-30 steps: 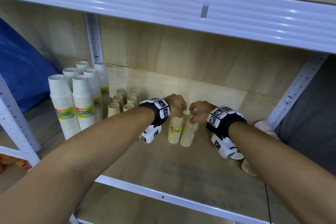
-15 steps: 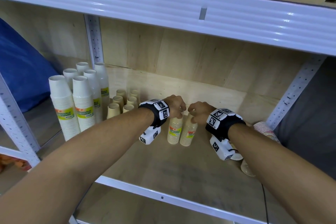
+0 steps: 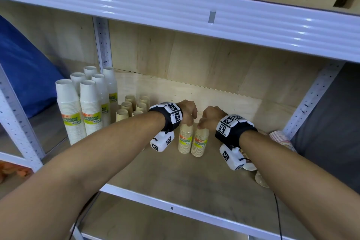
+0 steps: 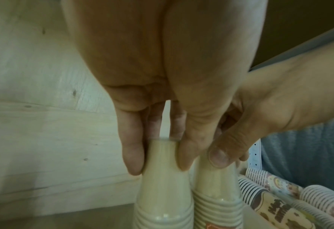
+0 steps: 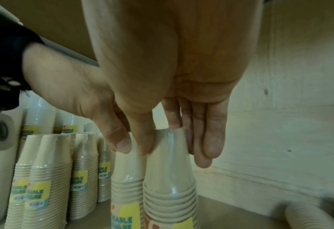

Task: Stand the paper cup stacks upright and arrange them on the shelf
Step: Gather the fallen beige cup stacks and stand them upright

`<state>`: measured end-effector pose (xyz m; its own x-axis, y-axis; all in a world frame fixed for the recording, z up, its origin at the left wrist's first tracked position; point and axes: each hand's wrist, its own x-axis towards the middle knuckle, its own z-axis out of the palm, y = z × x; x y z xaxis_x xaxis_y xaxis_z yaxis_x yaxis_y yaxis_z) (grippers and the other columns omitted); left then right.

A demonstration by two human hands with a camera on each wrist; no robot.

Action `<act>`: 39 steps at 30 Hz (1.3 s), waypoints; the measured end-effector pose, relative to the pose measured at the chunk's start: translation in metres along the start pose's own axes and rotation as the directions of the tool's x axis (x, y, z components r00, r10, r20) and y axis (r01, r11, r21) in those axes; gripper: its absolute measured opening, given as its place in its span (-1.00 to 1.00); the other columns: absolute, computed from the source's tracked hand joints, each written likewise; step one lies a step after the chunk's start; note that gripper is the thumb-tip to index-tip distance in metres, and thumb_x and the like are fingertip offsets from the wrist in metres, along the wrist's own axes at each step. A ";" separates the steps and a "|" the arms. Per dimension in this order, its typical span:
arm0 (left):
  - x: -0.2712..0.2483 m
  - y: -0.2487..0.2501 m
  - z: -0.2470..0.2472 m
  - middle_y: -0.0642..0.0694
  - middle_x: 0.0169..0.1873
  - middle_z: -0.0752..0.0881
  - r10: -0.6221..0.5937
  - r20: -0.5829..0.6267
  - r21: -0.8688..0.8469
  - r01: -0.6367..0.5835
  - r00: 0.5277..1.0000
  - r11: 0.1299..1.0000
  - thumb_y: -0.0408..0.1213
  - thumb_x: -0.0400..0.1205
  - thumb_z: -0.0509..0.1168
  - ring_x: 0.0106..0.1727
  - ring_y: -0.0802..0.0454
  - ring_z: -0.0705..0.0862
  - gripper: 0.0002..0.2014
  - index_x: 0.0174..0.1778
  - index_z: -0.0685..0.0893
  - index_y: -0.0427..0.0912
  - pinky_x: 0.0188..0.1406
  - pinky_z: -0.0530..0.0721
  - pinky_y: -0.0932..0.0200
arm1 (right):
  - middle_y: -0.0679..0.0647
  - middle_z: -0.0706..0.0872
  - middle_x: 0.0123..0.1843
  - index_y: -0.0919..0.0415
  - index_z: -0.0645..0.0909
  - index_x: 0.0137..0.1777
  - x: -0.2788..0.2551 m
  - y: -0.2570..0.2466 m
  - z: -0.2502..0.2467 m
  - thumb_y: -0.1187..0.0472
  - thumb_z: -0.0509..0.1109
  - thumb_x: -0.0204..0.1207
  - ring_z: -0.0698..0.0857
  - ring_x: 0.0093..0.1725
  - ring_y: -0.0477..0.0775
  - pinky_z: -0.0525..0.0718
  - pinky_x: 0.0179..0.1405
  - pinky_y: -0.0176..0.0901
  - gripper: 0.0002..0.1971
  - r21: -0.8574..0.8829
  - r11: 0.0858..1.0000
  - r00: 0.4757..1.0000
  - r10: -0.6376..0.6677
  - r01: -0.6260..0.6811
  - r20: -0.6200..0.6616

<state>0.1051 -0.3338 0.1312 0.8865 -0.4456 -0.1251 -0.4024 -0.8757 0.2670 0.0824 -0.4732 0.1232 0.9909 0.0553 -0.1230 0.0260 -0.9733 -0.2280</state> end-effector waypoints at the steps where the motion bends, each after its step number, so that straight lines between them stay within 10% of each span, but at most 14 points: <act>1: -0.003 0.001 -0.004 -0.15 0.28 0.68 -0.003 0.015 0.011 0.003 1.000 1.000 -0.39 0.56 0.44 0.12 -0.04 0.66 -0.59 0.35 0.69 -0.18 -0.07 0.54 0.25 | 0.12 0.65 -0.13 0.25 0.60 -0.08 -0.001 -0.002 -0.002 -0.01 0.53 0.39 0.67 -0.15 0.10 0.45 -0.46 -0.24 -0.67 0.001 1.000 1.000 -0.008 0.008 -0.002; 5: -0.021 -0.001 -0.019 -0.14 0.27 0.69 -0.038 0.070 0.049 0.034 0.997 0.998 -0.45 0.54 0.43 0.11 -0.02 0.65 -0.58 0.35 0.69 -0.23 -0.10 0.54 0.26 | 0.11 0.65 -0.16 0.27 0.62 -0.09 -0.008 -0.014 -0.007 0.00 0.53 0.38 0.64 -0.21 0.06 0.40 -0.52 -0.27 -0.66 0.010 0.999 0.999 -0.038 0.038 -0.004; 10: -0.046 -0.012 -0.037 -0.07 -0.14 0.67 -0.116 0.150 0.067 0.107 0.982 0.992 -0.54 0.54 0.41 -0.42 0.18 0.53 -0.62 0.30 0.68 -0.36 -0.66 0.48 0.47 | 0.09 0.68 -0.20 0.26 0.66 -0.10 -0.013 -0.041 -0.008 0.02 0.59 0.33 0.66 -0.23 0.07 0.46 -0.47 -0.28 -0.67 0.016 0.997 0.996 -0.077 0.076 0.041; 24: -0.122 -0.069 -0.050 -0.09 -0.06 0.67 -0.368 0.141 0.134 0.351 0.919 0.927 -0.43 0.52 0.47 -0.42 0.07 0.57 -0.67 0.22 0.74 -0.32 -0.42 0.59 0.25 | 0.06 0.66 -0.34 0.23 0.61 -0.27 -0.033 -0.124 0.014 0.10 0.64 0.30 0.67 -0.32 0.08 0.59 -0.36 -0.20 -0.72 0.140 0.948 0.943 -0.305 0.286 0.137; 27: -0.136 -0.085 -0.050 -0.18 -0.03 0.71 -0.411 0.120 0.110 0.400 0.904 0.910 -0.48 0.50 0.47 -0.31 -0.04 0.65 -0.71 0.15 0.75 -0.34 -0.35 0.66 0.18 | 0.15 0.67 -0.10 0.29 0.60 -0.02 -0.033 -0.139 0.023 0.10 0.67 0.27 0.74 -0.09 0.18 0.72 -0.11 0.02 -0.58 0.164 0.934 0.934 -0.337 0.317 0.119; 39: -0.159 -0.113 -0.042 -0.17 -0.05 0.61 -0.383 0.003 0.155 0.378 0.924 0.913 -0.45 0.54 0.43 -0.36 0.06 0.54 -0.66 0.25 0.70 -0.38 -0.66 0.49 0.41 | 0.12 0.74 -0.03 0.29 0.74 0.08 -0.032 -0.184 0.040 0.07 0.61 0.36 0.74 0.05 0.14 0.67 -0.04 -0.12 -0.63 0.113 0.916 0.911 -0.397 0.386 0.108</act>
<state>0.0191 -0.1562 0.1616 0.9723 -0.0768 -0.2207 -0.0678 -0.9965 0.0480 0.0404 -0.2871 0.1301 0.8786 0.4609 -0.1255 0.3909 -0.8447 -0.3657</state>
